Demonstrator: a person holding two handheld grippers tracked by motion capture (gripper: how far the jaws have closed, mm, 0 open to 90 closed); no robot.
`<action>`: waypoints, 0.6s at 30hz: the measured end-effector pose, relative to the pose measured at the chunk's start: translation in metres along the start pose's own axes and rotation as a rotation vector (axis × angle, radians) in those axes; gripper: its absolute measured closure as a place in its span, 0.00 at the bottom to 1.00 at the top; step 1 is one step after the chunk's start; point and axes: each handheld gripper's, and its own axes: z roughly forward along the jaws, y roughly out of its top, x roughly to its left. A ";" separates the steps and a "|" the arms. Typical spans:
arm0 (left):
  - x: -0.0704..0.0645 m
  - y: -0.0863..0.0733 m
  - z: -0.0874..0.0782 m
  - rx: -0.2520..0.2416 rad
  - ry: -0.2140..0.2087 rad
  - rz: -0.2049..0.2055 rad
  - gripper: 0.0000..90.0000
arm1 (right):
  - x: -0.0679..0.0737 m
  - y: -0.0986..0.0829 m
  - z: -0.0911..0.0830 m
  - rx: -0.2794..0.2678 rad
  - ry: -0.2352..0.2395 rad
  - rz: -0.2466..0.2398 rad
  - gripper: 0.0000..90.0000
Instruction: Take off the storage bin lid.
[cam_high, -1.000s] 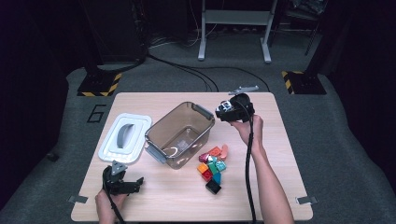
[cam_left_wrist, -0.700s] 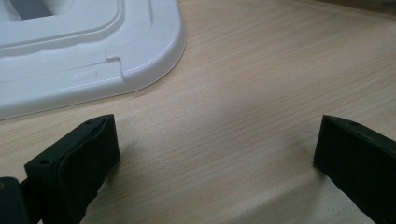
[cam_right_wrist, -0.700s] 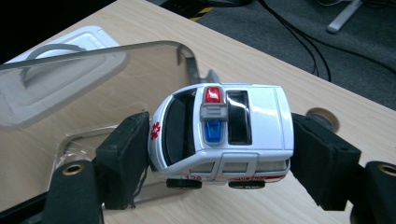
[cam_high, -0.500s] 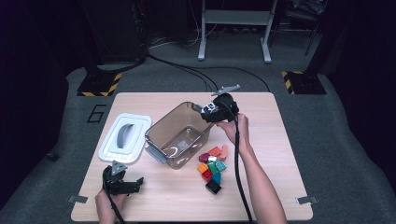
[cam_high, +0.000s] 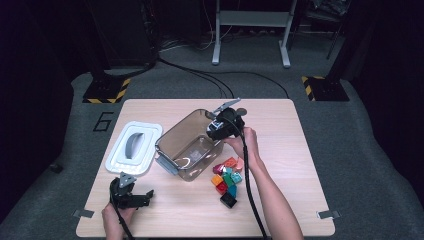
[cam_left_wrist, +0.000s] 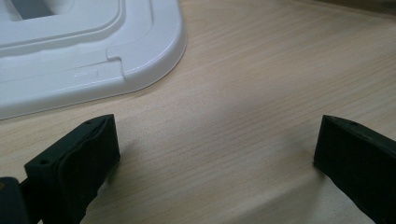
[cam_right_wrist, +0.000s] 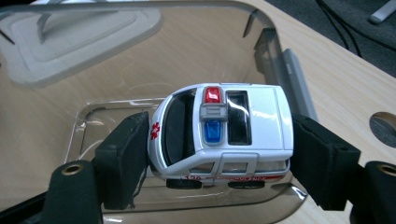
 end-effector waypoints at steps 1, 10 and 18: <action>0.000 0.000 0.000 0.003 -0.004 -0.001 0.00 | 0.000 0.000 0.001 0.003 0.006 -0.011 0.28; 0.000 0.000 0.000 0.005 -0.005 0.000 0.00 | 0.006 -0.001 0.004 0.033 0.024 -0.051 0.28; 0.000 0.000 0.000 0.005 -0.005 0.000 0.00 | 0.006 -0.005 0.003 0.043 0.032 -0.063 0.28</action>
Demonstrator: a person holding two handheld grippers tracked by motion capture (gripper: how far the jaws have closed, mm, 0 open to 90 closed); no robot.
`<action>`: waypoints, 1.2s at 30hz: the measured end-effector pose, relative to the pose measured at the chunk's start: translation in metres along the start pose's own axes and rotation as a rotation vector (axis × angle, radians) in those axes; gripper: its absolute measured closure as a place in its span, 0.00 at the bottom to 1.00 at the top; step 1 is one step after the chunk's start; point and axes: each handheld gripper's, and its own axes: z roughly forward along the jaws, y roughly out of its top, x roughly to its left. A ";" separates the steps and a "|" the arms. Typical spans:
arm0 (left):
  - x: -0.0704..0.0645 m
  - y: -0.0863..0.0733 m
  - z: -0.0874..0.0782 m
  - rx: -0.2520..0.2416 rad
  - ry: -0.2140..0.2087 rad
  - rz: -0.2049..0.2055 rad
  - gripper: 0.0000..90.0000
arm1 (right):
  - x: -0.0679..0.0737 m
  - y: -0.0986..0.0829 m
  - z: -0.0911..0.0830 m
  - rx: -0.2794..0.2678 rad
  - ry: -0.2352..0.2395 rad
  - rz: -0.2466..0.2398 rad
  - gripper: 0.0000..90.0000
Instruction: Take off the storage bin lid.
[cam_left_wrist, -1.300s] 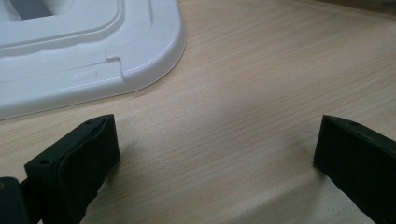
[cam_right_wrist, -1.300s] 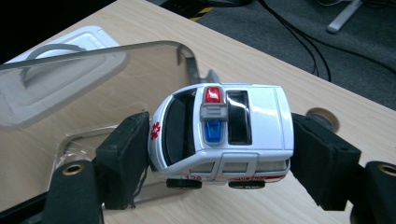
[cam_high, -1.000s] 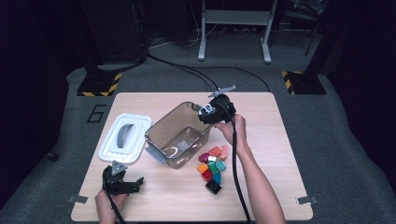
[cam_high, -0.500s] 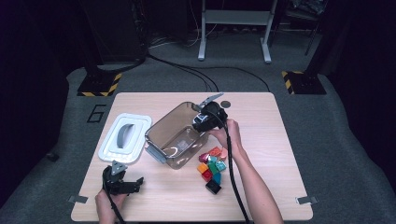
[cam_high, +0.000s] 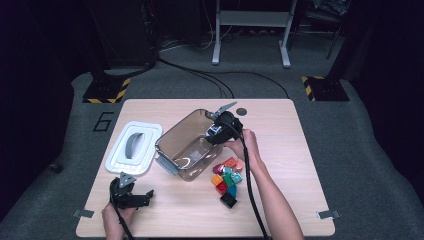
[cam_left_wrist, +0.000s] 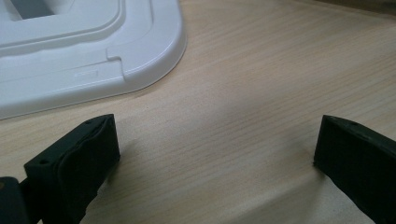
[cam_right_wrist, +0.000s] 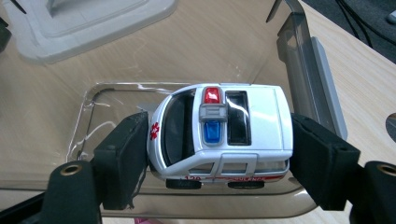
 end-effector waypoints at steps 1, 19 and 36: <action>0.000 0.000 0.000 0.001 0.002 0.001 0.00 | 0.000 0.000 0.000 0.000 0.002 0.003 0.28; 0.000 0.000 0.000 -0.006 0.005 -0.010 0.00 | 0.001 -0.005 -0.006 -0.011 -0.017 -0.010 0.32; 0.000 0.000 0.000 -0.005 0.005 -0.008 0.00 | -0.014 -0.044 -0.054 -0.144 -0.055 0.099 0.15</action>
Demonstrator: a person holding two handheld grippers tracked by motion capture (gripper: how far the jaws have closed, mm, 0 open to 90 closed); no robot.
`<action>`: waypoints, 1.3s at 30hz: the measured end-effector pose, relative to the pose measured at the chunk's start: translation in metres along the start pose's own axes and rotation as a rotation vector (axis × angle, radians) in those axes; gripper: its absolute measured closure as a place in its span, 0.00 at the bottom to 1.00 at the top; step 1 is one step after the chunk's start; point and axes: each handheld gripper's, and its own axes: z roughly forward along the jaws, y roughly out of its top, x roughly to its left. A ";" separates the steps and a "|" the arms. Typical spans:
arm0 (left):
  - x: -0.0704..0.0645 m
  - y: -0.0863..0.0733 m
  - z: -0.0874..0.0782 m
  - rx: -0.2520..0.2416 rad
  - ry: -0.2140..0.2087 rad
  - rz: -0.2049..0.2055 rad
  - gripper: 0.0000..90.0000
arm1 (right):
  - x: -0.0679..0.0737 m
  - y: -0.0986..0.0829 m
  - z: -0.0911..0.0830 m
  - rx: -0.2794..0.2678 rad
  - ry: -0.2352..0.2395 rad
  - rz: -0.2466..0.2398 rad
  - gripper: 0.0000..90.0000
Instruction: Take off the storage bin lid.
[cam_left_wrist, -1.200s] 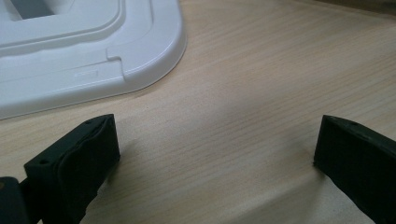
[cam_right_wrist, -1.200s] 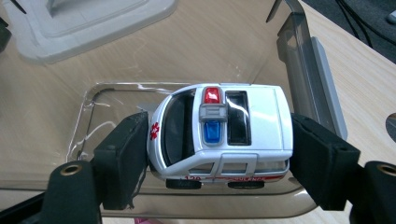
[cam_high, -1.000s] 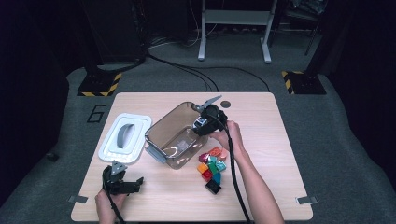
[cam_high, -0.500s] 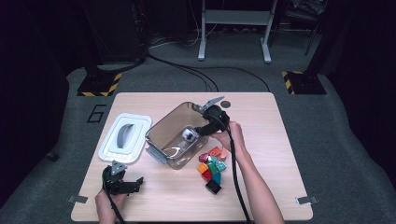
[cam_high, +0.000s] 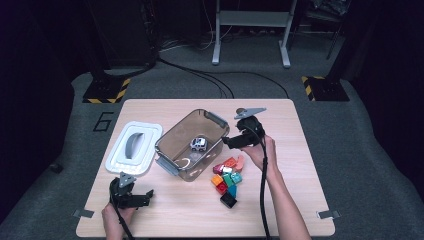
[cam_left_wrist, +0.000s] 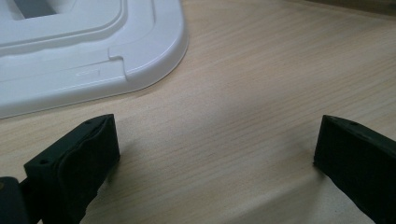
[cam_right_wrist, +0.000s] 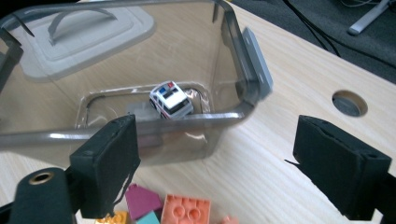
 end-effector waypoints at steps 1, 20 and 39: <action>0.000 0.000 0.000 0.000 0.000 0.000 0.00 | -0.001 -0.003 -0.001 0.002 -0.005 0.004 0.14; 0.000 0.000 0.000 0.001 -0.001 -0.001 0.00 | -0.015 -0.065 -0.003 0.042 -0.025 0.105 0.04; 0.000 0.000 0.000 -0.001 0.003 -0.002 0.00 | -0.015 -0.101 0.017 0.063 -0.020 0.166 0.07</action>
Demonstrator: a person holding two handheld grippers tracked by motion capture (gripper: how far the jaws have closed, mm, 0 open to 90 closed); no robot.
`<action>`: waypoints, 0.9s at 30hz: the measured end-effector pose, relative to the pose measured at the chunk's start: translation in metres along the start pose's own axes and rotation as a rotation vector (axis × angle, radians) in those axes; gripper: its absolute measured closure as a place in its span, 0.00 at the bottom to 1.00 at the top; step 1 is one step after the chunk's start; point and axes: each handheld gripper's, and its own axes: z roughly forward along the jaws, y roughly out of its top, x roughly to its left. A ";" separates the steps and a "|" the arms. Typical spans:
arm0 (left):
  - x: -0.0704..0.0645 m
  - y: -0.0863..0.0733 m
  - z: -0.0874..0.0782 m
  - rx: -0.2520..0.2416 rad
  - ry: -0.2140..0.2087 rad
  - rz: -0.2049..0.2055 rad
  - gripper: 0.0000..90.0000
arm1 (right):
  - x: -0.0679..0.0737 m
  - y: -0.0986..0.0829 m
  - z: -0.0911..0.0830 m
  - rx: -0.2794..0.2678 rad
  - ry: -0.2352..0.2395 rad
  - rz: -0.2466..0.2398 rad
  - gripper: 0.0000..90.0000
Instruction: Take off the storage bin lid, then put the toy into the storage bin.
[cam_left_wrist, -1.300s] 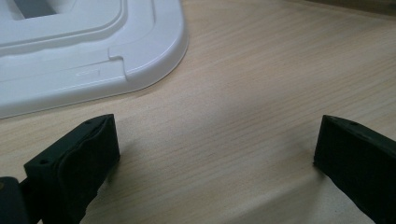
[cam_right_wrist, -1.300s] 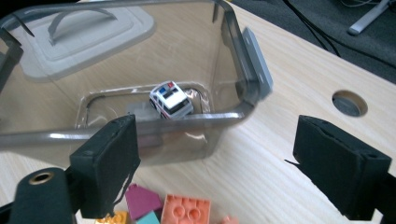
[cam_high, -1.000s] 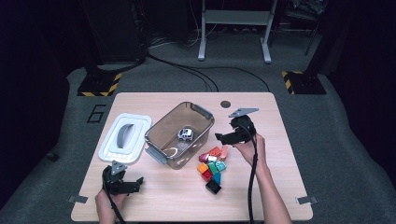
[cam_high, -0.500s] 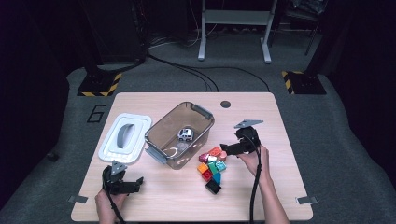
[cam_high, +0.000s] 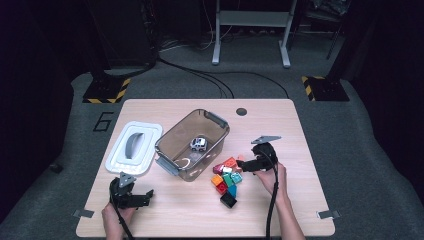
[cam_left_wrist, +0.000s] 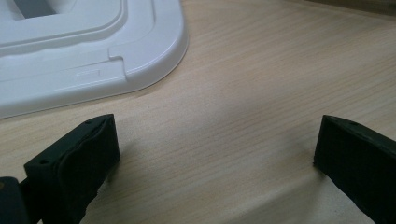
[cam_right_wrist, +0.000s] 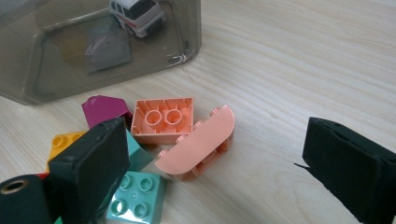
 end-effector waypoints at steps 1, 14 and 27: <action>0.000 0.000 0.000 0.004 -0.004 0.001 0.00 | 0.001 0.000 0.000 0.003 -0.003 0.000 0.08; 0.000 0.000 0.000 0.003 -0.003 0.000 0.00 | 0.009 -0.005 0.016 0.028 -0.021 0.011 0.16; 0.000 0.000 0.000 0.003 -0.003 0.000 0.00 | 0.015 -0.008 0.029 0.047 -0.068 0.017 0.39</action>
